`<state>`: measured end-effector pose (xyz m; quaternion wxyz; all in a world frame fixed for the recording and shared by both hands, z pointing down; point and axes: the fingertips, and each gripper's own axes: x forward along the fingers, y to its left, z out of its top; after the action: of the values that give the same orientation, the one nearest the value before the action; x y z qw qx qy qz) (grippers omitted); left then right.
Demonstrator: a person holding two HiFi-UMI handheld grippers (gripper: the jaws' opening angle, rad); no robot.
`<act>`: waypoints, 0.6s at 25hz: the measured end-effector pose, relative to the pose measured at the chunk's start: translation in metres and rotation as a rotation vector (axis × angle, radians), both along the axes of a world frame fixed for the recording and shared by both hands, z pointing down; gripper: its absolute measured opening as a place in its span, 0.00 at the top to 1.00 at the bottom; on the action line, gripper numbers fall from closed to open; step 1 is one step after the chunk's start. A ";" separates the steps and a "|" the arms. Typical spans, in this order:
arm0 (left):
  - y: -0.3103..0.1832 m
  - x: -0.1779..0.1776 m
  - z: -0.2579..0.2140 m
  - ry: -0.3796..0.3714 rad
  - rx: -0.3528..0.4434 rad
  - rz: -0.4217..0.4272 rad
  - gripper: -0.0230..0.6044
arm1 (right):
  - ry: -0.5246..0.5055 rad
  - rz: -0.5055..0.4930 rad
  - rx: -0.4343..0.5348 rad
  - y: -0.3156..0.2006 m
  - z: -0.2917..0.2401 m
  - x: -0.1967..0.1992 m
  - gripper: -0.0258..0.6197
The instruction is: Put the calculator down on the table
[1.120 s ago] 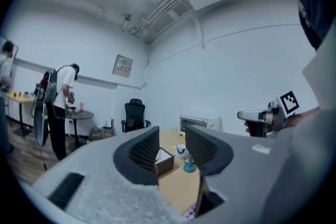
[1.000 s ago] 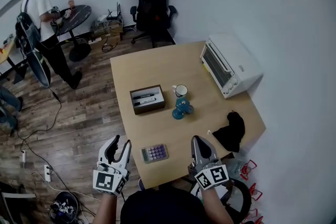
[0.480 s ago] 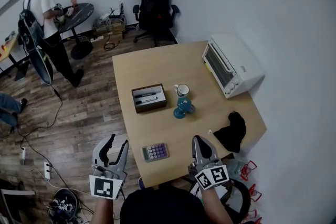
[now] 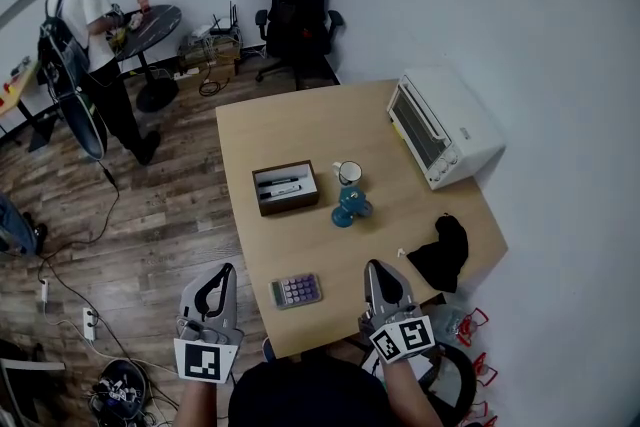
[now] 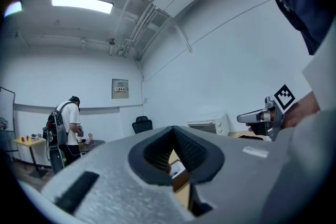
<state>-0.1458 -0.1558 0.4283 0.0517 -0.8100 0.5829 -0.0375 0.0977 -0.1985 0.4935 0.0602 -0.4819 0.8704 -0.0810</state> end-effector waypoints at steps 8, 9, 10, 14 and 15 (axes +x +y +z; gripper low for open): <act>0.000 -0.008 -0.005 0.043 0.013 -0.006 0.96 | 0.110 0.025 0.054 0.002 -0.007 -0.002 0.95; -0.001 -0.008 -0.006 0.053 0.015 -0.006 0.96 | 0.117 0.022 0.057 0.003 -0.008 -0.003 0.95; -0.001 -0.007 -0.008 0.060 0.019 -0.007 0.96 | 0.110 0.018 0.056 0.003 -0.008 -0.003 0.95; -0.001 -0.003 -0.007 0.040 0.025 -0.007 0.96 | 0.096 0.010 0.054 0.003 -0.010 -0.005 0.95; -0.001 -0.003 -0.006 0.045 0.020 -0.001 0.96 | 0.103 0.004 0.058 0.004 -0.010 -0.007 0.95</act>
<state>-0.1486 -0.1572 0.4222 0.0468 -0.8098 0.5846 -0.0135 0.0909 -0.1949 0.4831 0.0294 -0.4853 0.8733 -0.0305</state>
